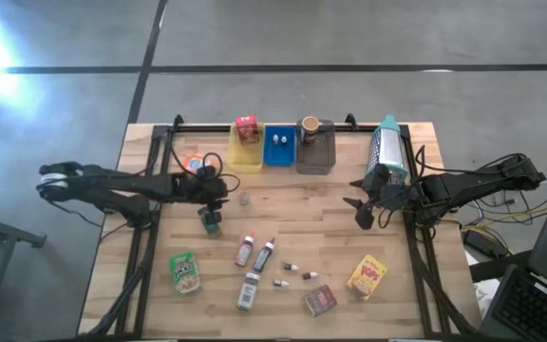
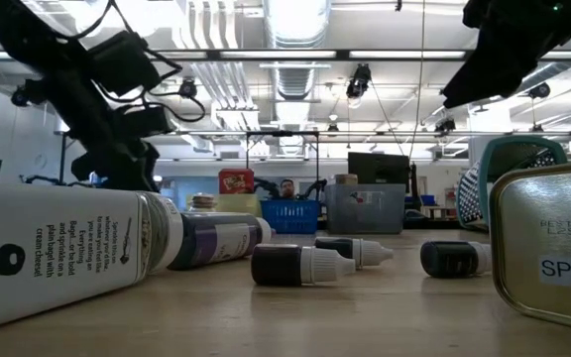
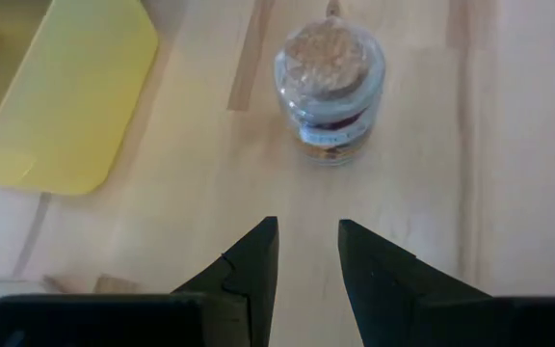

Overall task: Pick & Place Kitchen Items
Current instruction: Put the brown seasoning bottle into the black bin

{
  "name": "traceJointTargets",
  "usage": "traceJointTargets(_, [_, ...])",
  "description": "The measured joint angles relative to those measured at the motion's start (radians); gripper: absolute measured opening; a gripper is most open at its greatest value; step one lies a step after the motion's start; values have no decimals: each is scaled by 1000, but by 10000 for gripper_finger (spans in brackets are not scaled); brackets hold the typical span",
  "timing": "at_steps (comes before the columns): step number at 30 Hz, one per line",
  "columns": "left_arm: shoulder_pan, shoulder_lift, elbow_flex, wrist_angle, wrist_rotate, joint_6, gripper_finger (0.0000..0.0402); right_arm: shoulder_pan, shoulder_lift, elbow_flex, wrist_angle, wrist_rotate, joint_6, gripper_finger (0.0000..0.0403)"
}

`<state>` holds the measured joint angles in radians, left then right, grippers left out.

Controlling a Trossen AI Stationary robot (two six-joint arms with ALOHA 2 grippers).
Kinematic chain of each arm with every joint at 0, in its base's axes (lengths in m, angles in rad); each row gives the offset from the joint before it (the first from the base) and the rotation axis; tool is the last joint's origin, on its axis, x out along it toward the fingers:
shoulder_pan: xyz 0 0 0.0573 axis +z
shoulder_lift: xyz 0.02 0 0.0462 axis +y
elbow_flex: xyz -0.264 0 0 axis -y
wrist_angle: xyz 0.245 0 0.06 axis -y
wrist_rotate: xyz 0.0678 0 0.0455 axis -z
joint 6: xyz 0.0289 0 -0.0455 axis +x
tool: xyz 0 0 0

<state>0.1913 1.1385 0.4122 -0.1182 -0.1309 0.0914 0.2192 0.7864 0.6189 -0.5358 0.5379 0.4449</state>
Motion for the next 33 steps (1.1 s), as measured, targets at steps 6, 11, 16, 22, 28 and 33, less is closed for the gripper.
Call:
traceJointTargets(6, [114, 15, 19, 23, 138, 28, 117, -3, 0, 0, 3, 16, 0, 271])
traceJointTargets(11, [194, 70, 55, 22, 241, 88, 117, -3, 0, 0, 4, 16, 3, 284])
traceJointTargets(16, [204, 164, 105, 3, 289, 187, 117, -3, 0, 0, 3, 15, 15, 295])
traceJointTargets(22, [204, 260, 179, -16, 333, 248, 117, -3, 0, 0, 2, 15, 20, 309])
traceJointTargets(28, [203, 336, 252, -28, 387, 277, 117, -3, 0, 0, 2, 15, 20, 318])
traceJointTargets(33, [196, 403, 314, -40, 403, 295, 117, -3, 0, 0, 2, 15, 20, 319])
